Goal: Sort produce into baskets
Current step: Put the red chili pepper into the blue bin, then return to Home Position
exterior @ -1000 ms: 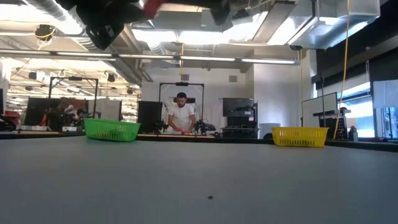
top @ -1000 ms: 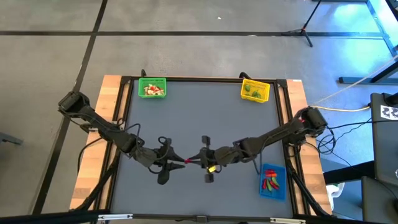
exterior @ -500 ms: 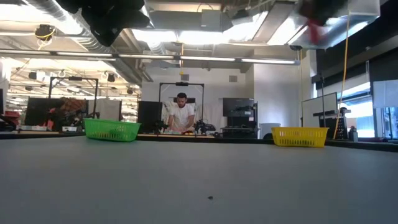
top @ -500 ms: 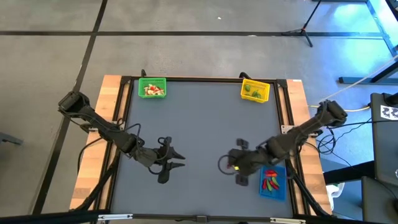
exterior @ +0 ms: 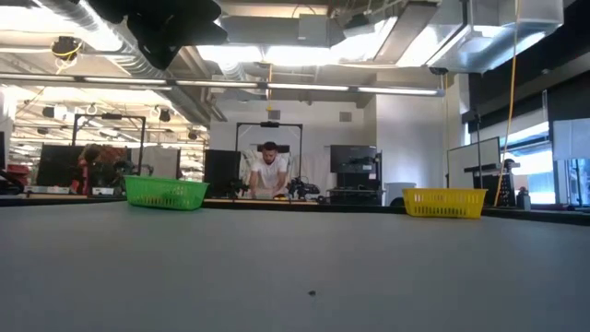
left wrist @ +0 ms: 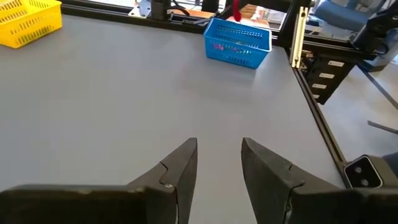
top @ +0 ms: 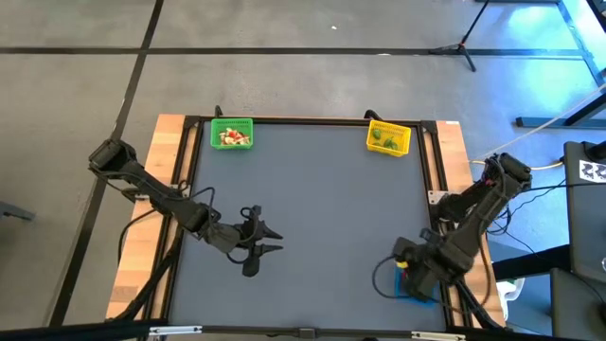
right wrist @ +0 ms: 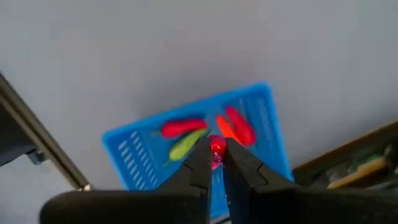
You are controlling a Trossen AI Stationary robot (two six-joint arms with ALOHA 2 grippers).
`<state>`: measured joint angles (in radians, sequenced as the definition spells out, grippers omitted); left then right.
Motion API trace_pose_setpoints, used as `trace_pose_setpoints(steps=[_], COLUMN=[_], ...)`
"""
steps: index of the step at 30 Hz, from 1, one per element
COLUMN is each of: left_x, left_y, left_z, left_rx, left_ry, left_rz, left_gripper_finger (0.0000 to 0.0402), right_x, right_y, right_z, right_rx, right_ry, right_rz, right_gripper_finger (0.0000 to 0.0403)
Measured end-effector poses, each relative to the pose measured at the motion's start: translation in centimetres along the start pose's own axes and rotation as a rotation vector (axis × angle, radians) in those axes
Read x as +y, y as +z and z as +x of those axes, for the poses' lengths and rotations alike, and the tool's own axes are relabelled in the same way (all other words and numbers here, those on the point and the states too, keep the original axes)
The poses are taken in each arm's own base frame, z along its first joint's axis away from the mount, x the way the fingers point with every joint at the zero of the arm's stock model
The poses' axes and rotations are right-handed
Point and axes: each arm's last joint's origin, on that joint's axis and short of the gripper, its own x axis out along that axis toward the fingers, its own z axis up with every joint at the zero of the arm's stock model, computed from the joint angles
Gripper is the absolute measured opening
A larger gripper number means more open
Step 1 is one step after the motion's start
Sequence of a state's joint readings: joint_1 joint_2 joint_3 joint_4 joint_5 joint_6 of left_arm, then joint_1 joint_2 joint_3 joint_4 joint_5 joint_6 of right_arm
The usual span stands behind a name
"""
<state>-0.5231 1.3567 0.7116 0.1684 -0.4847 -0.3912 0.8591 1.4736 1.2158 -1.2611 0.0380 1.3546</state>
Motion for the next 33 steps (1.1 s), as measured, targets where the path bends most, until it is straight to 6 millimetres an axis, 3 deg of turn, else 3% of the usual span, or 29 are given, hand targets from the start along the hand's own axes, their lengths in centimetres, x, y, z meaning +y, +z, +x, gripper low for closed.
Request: trace_pose_setpoints(steps=[6, 11, 15, 20, 24, 27, 33], left_x=[0.3, 0.5, 0.5, 0.8, 1.4, 2.5, 5.7], left_y=[0.1, 0.2, 0.2, 0.5, 1.1, 2.0, 3.5], left_z=[0.2, 0.3, 0.3, 0.2, 0.0, -0.1, 0.1], left_rx=[-0.002, -0.003, -0.003, -0.014, -0.031, -0.041, -0.029], left_ry=[0.013, 0.02, 0.02, 0.026, 0.034, 0.018, -0.044], left_rz=[-0.007, -0.011, -0.017, -0.036, 0.007, 0.051, 0.122], left_gripper_finger=[0.0122, 0.0122, 0.0122, 0.0122, 0.0114, 0.0089, 0.0016], right_x=[0.0, -0.5, -0.7, -0.9, -0.1, 0.1, -0.6], right_y=[-2.4, -3.2, -3.2, -2.3, -0.8, 1.6, 8.1], right_z=[1.9, 4.3, 5.4, 4.8, 2.6, 1.5, 2.2], right_rx=[0.05, 0.099, 0.121, 0.179, 0.05, -0.109, -0.318], right_ry=[-0.028, -0.037, -0.023, -0.023, 0.049, 0.071, 0.134], right_rz=[0.071, 0.113, 0.114, 0.115, -0.021, -0.146, -0.404], right_gripper_finger=[0.0024, 0.0031, 0.0079, 0.0144, 0.0161, 0.0156, 0.011])
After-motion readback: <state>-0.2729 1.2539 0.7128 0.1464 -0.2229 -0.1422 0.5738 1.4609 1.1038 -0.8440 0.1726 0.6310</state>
